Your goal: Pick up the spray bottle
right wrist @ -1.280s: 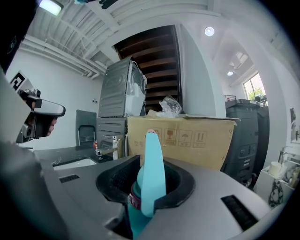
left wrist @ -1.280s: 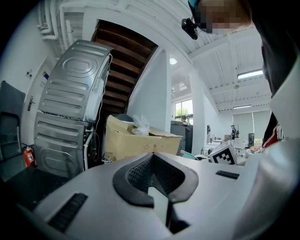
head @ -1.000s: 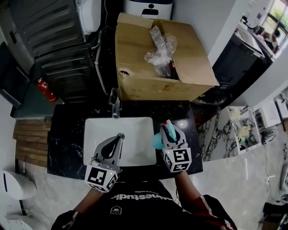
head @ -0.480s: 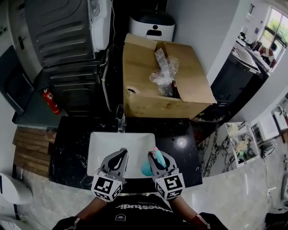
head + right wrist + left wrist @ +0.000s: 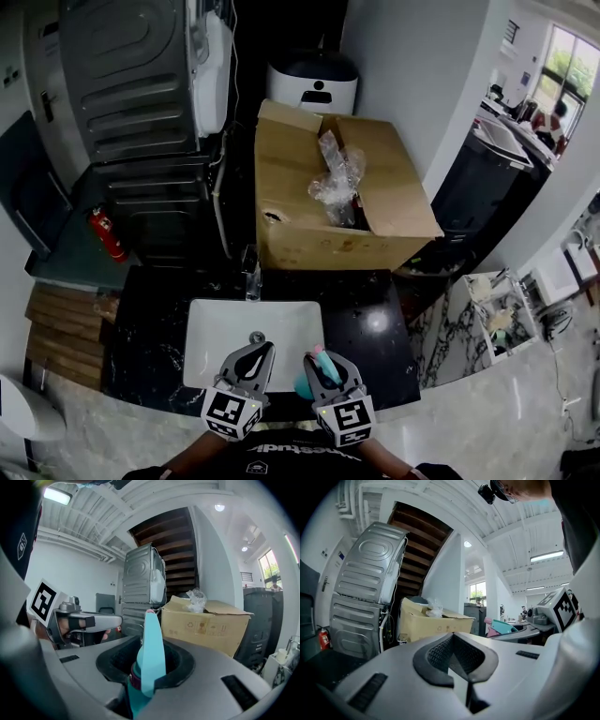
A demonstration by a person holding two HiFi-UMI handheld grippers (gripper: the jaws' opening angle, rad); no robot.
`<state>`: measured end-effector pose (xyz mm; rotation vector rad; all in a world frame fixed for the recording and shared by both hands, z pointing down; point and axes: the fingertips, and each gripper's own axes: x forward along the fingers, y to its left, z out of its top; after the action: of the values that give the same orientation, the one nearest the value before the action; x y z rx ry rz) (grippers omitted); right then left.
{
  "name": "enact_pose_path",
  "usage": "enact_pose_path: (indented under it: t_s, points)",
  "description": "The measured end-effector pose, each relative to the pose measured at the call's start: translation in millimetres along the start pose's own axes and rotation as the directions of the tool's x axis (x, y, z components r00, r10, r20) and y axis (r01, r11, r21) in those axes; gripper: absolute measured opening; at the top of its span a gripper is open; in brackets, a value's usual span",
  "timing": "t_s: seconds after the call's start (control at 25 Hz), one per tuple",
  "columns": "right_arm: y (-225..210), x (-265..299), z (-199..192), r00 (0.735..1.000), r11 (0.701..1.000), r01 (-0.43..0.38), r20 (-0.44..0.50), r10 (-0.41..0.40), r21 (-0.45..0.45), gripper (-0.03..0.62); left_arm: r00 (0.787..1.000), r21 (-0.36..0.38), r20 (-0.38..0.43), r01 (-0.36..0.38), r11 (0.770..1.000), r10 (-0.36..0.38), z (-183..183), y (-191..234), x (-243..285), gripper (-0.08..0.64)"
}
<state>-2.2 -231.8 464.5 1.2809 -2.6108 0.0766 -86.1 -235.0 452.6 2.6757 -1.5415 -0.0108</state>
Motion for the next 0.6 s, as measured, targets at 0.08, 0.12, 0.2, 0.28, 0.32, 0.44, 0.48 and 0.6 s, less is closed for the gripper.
enact_pose_path:
  t_s: [0.08, 0.12, 0.2, 0.28, 0.32, 0.44, 0.48, 0.6]
  points:
    - [-3, -2, 0, 1.0, 1.0, 0.011, 0.003, -0.011, 0.005, 0.114, 1.0, 0.003, 0.001, 0.003, 1.0, -0.003, 0, -2, 0, 0.015]
    - [-5, -3, 1, 1.0, 1.0, 0.017, 0.006, -0.017, 0.009, 0.114, 1.0, 0.005, 0.003, 0.001, 1.0, -0.001, 0, -3, 0, 0.015]
    - [-9, -5, 1, 1.0, 0.999, 0.026, 0.01, -0.026, 0.019, 0.114, 1.0, 0.007, 0.01, -0.003, 1.0, 0.003, 1, -3, 0, 0.015]
    - [-13, -7, 1, 0.999, 0.999, 0.035, 0.011, -0.035, 0.033, 0.114, 1.0, 0.003, 0.012, -0.003, 1.0, 0.003, 2, -3, -1, 0.014]
    - [-15, -7, 1, 0.999, 0.999, 0.038, 0.011, -0.039, 0.039, 0.114, 1.0, 0.0, 0.012, -0.004, 1.0, 0.004, 2, -2, -1, 0.014]
    - [-17, -8, 0, 0.999, 0.998, 0.044, 0.012, -0.044, 0.04, 0.114, 1.0, -0.002, 0.015, -0.005, 1.0, 0.005, 2, -2, 0, 0.015]
    - [-18, -8, 0, 0.999, 0.998, 0.045, 0.014, -0.045, 0.038, 0.114, 1.0, 0.0, 0.016, -0.005, 1.0, 0.005, 3, -3, 1, 0.015]
    - [-18, -9, 2, 0.999, 0.999, 0.045, 0.02, -0.045, 0.03, 0.114, 1.0, 0.005, 0.016, -0.002, 1.0, 0.002, 3, -5, 2, 0.015]
